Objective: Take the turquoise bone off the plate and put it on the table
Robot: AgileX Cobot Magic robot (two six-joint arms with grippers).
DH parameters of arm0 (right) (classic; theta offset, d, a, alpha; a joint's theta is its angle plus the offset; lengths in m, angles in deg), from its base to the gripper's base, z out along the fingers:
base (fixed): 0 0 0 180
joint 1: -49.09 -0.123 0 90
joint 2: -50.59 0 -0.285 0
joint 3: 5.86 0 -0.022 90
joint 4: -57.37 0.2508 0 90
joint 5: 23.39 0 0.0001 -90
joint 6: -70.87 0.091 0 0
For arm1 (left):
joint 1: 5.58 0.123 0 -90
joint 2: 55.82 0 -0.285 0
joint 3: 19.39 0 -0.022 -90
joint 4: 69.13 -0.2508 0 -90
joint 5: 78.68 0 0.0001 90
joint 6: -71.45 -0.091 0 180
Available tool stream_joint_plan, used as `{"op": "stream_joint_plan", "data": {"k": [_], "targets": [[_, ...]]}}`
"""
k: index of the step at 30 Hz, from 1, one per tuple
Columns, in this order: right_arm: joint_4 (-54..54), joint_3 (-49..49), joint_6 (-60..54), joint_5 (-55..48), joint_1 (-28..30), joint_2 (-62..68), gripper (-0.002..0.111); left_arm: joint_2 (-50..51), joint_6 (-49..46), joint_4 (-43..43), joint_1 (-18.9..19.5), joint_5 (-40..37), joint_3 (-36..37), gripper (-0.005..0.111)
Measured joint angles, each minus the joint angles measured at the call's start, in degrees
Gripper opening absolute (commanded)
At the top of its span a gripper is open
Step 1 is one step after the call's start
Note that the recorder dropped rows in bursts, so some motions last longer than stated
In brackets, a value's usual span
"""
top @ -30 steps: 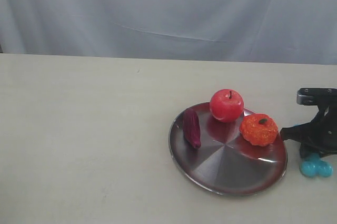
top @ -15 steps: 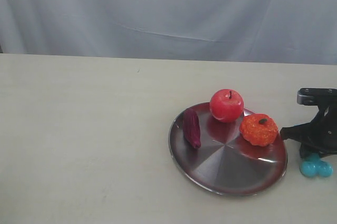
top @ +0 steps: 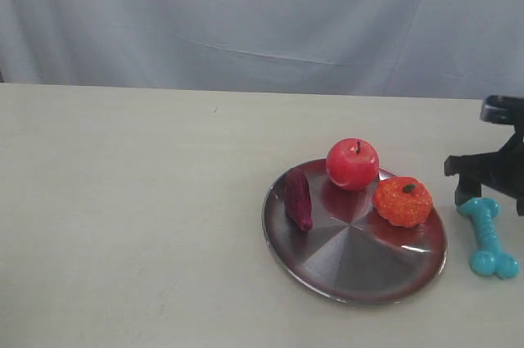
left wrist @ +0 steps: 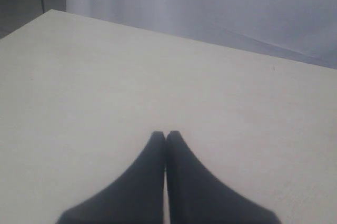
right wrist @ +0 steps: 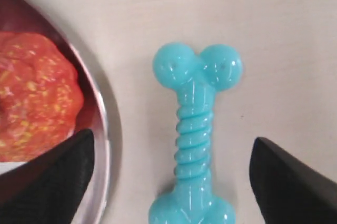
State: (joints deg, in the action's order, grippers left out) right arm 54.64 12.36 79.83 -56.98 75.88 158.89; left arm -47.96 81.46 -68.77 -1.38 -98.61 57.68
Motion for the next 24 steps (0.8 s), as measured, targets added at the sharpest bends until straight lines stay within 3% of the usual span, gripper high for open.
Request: {"op": "stream_joint_plan", "data": {"k": [10,16,24], "targets": [[1.0,-5.8,1.8,-18.2,-3.6,-19.1,0.076,0.0,0.0,0.0,0.0,0.0,0.0,0.0],[1.5,-7.4,6.1,-27.8,-9.1,-35.7,0.06,0.0,0.0,0.0,0.0,0.0,0.0,0.0],[1.6,-7.4,8.4,-34.9,-13.9,-59.0,0.06,0.0,0.0,0.0,0.0,0.0,0.0,0.0]]}}
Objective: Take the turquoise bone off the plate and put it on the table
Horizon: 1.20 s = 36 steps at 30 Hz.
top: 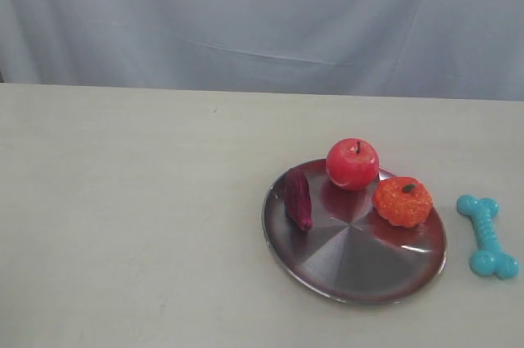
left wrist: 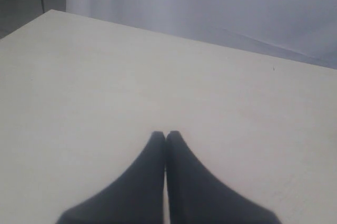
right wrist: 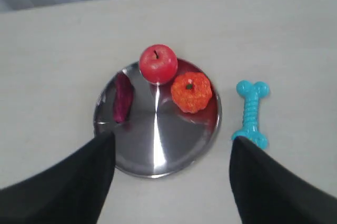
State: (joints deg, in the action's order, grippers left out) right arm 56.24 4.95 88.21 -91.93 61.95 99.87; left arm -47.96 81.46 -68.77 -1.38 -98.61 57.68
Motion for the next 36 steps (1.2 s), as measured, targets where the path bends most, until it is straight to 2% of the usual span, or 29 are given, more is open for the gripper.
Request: {"op": "stream_joint_plan", "data": {"k": [8,10,12,16,18,22,36], "targets": [[0.0,4.1,2.4,1.2,-1.5,-21.1,0.059,0.0,0.0,0.0,0.0,0.0,0.0,0.0],[0.0,7.1,2.2,3.1,-1.5,-24.3,0.055,0.0,0.0,0.0,0.0,0.0,0.0,0.0],[0.0,10.4,1.8,5.4,-1.5,-26.5,0.045,0.0,0.0,0.0,0.0,0.0,0.0,0.0],[0.0,17.5,0.7,11.6,-1.5,-28.2,0.01,0.0,0.0,0.0,0.0,0.0,0.0,0.0],[0.0,20.2,0.7,15.3,-1.5,-28.3,0.0,0.0,0.0,0.0,0.0,0.0,0.0,0.0],[0.0,23.8,0.7,21.1,-1.5,-28.3,0.0,0.0,0.0,0.0,0.0,0.0,0.0,0.0],[-0.4,24.3,0.7,22.8,-1.5,-28.3,0.0,0.0,0.0,0.0,0.0,0.0,0.0,0.0]]}}
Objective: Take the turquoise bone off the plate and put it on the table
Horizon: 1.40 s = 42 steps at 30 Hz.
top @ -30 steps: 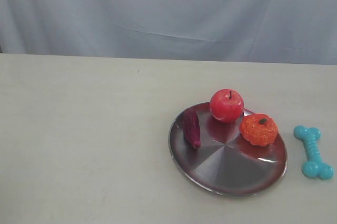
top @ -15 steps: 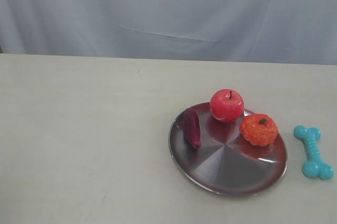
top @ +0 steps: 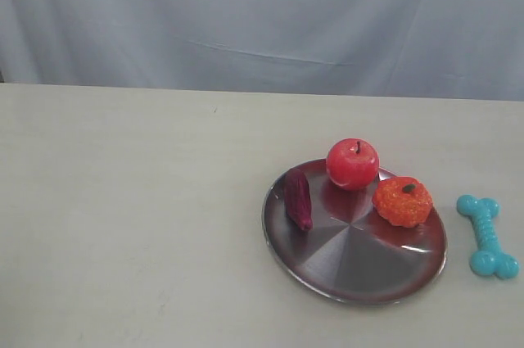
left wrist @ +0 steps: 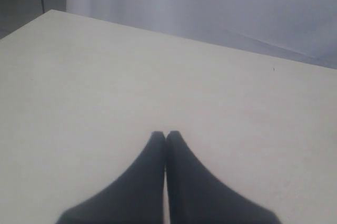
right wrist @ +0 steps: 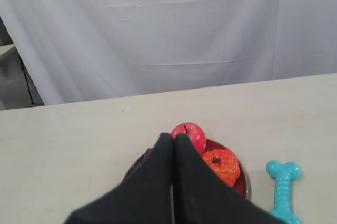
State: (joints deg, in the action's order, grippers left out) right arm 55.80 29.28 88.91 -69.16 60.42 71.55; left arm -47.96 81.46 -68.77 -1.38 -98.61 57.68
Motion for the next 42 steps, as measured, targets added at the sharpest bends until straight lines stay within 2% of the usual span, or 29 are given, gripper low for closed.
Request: {"op": "stream_joint_plan", "data": {"k": [10,15,23,29,42], "targets": [[-5.4,0.0,-1.5,8.3,0.0,0.0,0.0,0.0,0.0,0.0,0.0,0.0,0.0,0.0],[-7.1,1.9,-6.5,13.8,0.0,-0.9,0.0,0.0,0.0,0.0,0.0,0.0,0.0,0.0],[-6.0,15.9,-16.3,28.0,0.0,-4.6,0.0,0.0,0.0,0.0,0.0,0.0,0.0,0.0],[3.4,28.6,-25.6,40.7,0.0,-5.2,0.0,0.0,0.0,0.0,0.0,0.0,0.0,0.0],[5.2,39.4,-27.0,43.7,2.2,-11.8,0.0,0.0,0.0,0.0,0.0,0.0,0.0,0.0]]}}
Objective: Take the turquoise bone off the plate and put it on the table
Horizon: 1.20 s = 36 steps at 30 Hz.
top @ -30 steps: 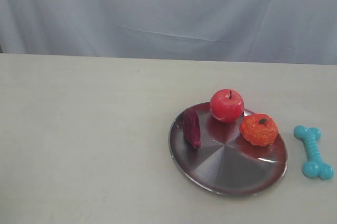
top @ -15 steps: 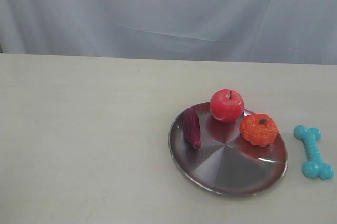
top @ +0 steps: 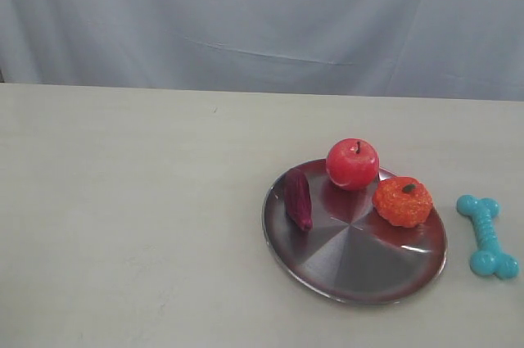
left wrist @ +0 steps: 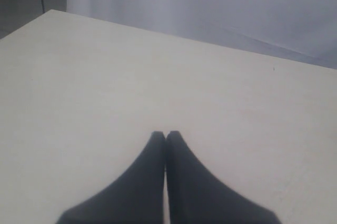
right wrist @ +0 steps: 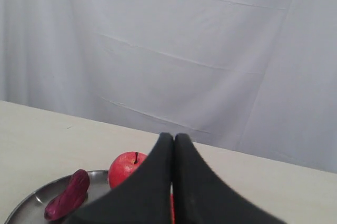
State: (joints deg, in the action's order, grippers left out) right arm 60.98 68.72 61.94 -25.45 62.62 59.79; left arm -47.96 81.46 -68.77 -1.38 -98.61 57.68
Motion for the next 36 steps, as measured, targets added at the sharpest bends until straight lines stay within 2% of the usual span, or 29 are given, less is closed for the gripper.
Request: {"op": "stream_joint_plan", "data": {"k": [6,36], "targets": [[0.0,2.5,0.0,0.0,0.0,-1.1,0.0,0.0,0.0,0.0,0.0,0.0,0.0,0.0],[0.0,2.5,0.3,-1.2,0.0,-1.1,0.0,0.0,0.0,0.0,0.0,0.0,0.0,0.0]]}}
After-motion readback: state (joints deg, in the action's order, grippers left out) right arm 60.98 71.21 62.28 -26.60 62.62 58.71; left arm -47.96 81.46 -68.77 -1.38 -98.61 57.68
